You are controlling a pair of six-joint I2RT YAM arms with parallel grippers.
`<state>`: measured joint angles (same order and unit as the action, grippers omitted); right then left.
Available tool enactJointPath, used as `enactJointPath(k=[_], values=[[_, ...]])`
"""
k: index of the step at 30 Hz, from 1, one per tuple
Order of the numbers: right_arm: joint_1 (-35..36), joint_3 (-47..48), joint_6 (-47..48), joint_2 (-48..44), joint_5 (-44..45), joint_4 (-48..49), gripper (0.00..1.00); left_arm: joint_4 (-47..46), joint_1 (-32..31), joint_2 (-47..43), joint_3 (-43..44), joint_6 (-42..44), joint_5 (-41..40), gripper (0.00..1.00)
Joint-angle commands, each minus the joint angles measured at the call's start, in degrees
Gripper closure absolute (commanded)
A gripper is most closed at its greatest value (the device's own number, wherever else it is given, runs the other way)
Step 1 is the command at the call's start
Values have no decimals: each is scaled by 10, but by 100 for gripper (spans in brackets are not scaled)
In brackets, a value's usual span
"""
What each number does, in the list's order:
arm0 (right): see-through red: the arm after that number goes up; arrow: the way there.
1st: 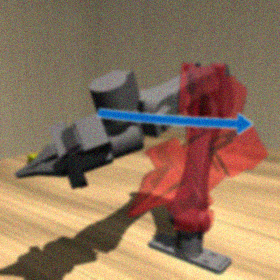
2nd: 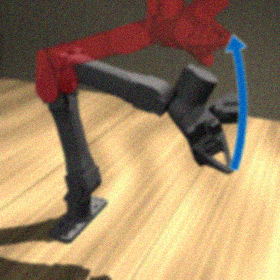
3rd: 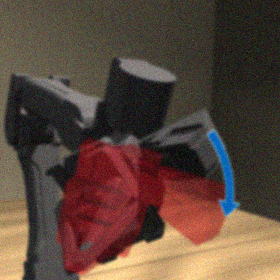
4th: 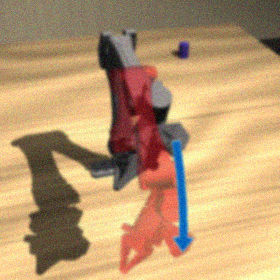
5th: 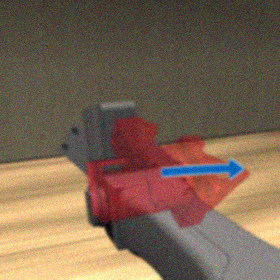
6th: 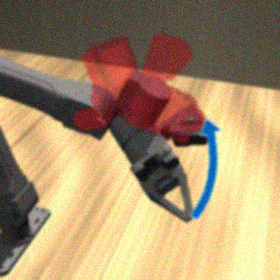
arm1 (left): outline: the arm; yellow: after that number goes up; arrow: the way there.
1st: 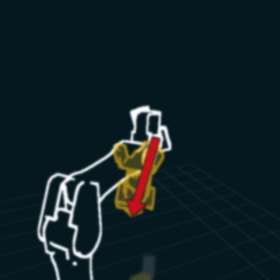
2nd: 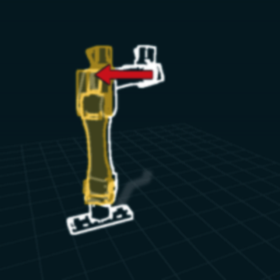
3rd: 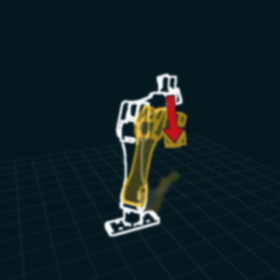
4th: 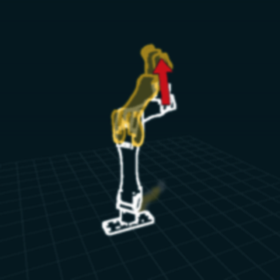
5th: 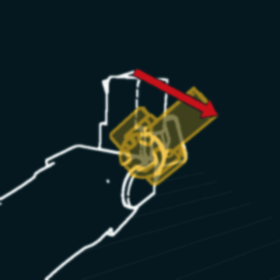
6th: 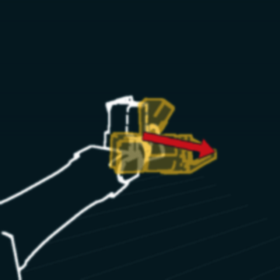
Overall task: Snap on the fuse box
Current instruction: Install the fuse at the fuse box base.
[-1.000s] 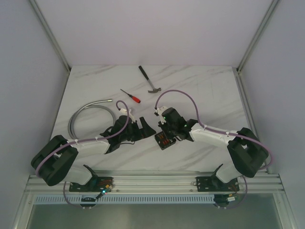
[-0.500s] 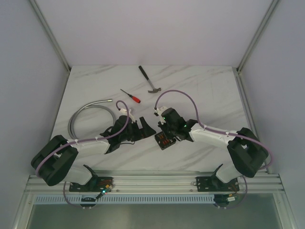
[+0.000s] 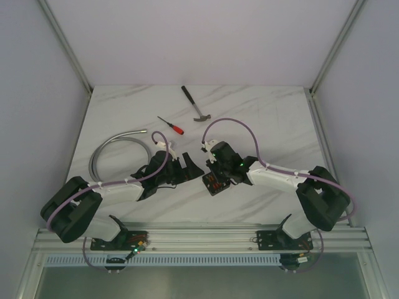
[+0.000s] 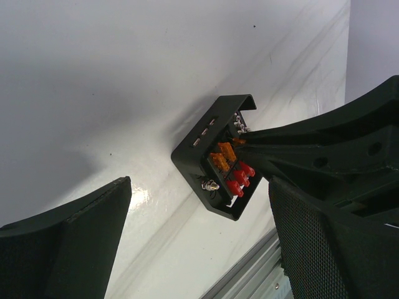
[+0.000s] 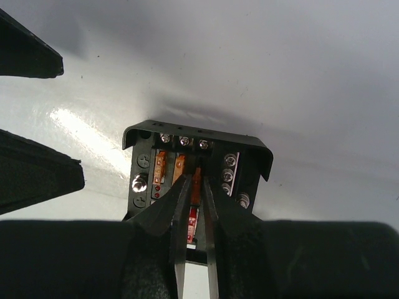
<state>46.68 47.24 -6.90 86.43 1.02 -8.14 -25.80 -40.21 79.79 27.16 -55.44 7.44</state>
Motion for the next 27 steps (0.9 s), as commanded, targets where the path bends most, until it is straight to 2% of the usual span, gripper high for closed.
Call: enactJointPath(k=[1, 27], values=[[4, 4, -8, -2, 13, -6, 79, -1, -1, 6, 6, 0, 1, 0], [4, 29, -6, -7, 15, -29, 77, -2, -1, 6, 7, 1, 3, 0]])
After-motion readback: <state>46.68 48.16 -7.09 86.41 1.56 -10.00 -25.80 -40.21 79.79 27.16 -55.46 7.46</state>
